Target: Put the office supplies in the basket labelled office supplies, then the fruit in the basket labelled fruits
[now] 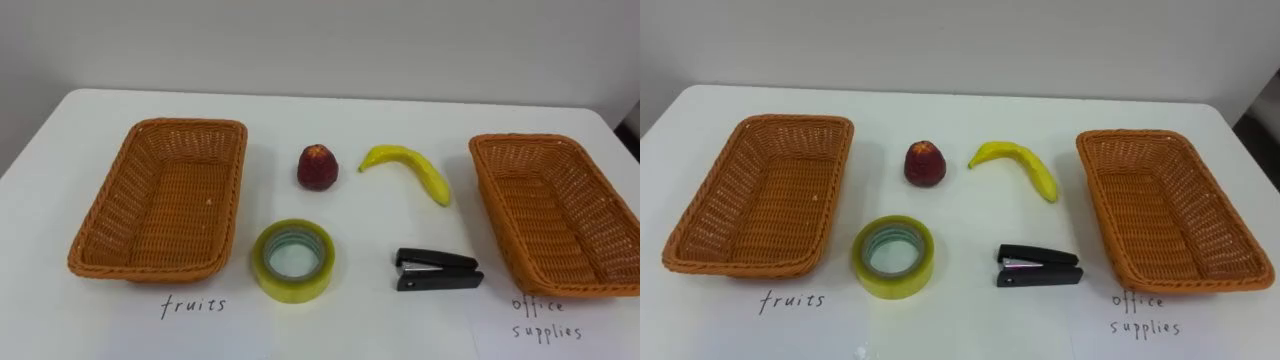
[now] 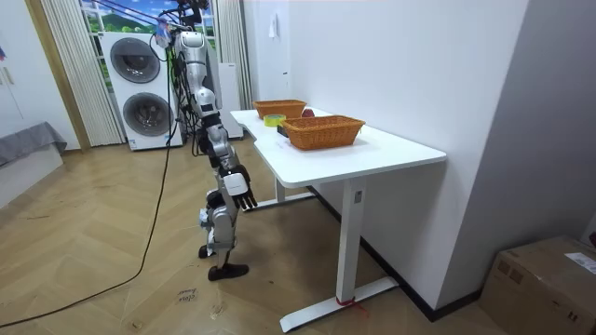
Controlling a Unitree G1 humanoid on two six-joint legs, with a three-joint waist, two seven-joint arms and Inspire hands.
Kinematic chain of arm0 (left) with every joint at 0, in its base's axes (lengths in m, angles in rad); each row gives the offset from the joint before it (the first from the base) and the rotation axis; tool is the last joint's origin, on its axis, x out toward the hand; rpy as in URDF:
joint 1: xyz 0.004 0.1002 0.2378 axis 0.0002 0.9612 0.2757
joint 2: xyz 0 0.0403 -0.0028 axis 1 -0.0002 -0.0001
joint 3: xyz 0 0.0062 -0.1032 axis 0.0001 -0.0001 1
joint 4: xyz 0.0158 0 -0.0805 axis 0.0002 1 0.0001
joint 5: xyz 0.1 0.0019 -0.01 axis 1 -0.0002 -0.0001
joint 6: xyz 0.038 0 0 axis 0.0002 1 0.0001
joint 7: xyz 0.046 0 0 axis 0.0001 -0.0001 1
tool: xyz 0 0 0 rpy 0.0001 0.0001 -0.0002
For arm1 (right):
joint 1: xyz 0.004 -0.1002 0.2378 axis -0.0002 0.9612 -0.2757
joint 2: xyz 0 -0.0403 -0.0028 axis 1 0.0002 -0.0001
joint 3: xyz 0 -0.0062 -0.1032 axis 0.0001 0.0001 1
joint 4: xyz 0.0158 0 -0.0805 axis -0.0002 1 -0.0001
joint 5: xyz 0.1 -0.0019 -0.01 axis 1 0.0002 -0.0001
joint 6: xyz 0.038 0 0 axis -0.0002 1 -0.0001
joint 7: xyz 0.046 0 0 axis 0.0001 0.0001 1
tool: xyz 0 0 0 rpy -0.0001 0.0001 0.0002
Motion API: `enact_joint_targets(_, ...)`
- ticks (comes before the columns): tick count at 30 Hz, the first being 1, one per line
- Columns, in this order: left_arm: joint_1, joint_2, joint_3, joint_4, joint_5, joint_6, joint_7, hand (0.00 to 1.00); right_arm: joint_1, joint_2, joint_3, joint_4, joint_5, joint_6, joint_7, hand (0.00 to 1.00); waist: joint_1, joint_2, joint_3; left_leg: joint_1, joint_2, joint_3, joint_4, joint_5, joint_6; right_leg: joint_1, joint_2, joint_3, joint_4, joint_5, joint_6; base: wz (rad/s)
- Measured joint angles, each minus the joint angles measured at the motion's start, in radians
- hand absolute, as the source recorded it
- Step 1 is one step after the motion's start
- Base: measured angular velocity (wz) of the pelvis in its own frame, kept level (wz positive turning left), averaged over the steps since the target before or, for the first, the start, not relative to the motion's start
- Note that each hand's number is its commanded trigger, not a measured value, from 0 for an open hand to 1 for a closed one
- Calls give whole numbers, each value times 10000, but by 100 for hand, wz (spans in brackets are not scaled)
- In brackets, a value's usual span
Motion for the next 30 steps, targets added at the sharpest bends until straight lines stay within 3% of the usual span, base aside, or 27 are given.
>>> enact_joint_targets(18, 113, 7, 33, 4, 21, 27, 4, 0, 116, 5, -46, 28, 259, 8, -12, 0, -5, 4, -5, 25, 7, 8, 17, 0, 0, 47, -1, -6, 10, 0, -1, 0)
enact_joint_targets(24, 261, -20, 417, -33, 38, 219, -5, 0, 387, 9, -498, 12, 1209, 219, -112, 0, 6, 43, -7, 131, 24, 75, -1, -2, -2, 70, 10, 28, 32, 1, -2, -2)
enact_joint_targets(30, 389, 39, 605, -330, 59, 226, -15, 0, 653, 8, -1517, 7, 1823, 341, -515, 0, -120, 50, -1, 128, 12, 65, 19, -1, 0, 91, 13, 140, 43, -1, -3, 0)
